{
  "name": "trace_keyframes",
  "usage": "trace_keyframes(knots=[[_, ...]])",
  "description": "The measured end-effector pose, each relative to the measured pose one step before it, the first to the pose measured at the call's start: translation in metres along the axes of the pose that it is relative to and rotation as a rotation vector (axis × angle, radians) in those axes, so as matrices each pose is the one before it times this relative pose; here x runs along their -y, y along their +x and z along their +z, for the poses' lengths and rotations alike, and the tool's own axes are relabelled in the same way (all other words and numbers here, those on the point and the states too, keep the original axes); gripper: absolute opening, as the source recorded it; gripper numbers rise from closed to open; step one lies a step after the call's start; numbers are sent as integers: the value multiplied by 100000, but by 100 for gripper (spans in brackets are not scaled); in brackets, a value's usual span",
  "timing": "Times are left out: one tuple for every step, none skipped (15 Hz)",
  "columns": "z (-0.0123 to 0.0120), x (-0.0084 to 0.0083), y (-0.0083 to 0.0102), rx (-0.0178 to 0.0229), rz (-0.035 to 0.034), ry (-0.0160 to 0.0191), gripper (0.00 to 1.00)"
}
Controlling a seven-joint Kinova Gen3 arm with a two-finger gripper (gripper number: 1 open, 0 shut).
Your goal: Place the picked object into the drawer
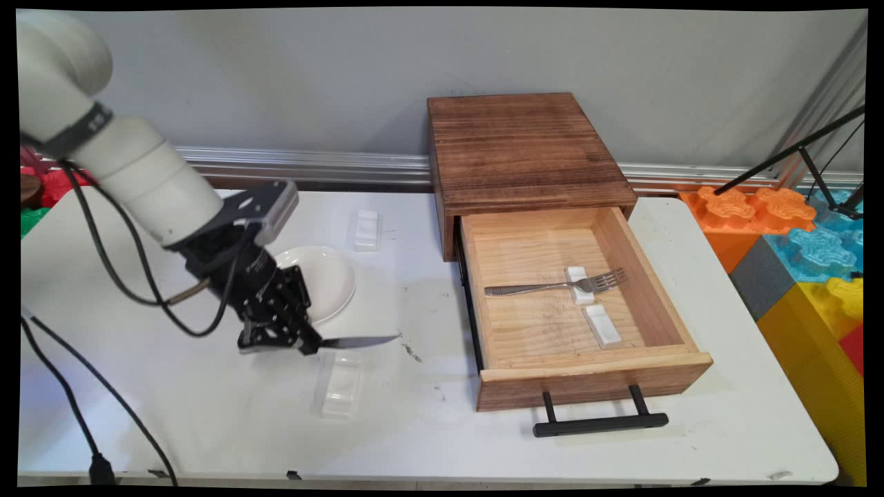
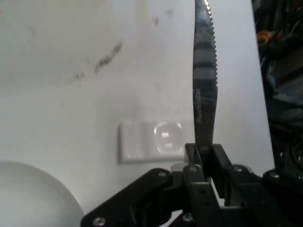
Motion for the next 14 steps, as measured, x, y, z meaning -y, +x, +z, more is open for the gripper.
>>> trace_keyframes(knots=[[-587, 202, 646, -497, 431, -282, 0], [-658, 267, 807, -679, 288, -306, 0], [-595, 256, 766, -729, 78, -270, 0], [-457, 195, 629, -605, -37, -192, 0], [-454, 281, 777, -915, -200, -124, 0], [-347, 282, 792, -914, -302, -47, 0], [-244, 239, 671, -823, -297, 51, 0], [-117, 168, 474, -564, -276, 113, 0], [-142, 235, 679, -745, -458, 191, 0], [-72, 239, 828, -863, -657, 183, 0], [14, 249, 833, -786, -694, 167, 0], [72, 201, 720, -598, -471, 164, 0], [159, 211, 898, -825, -438, 304, 0], [260, 197, 926, -888, -355, 150, 0]])
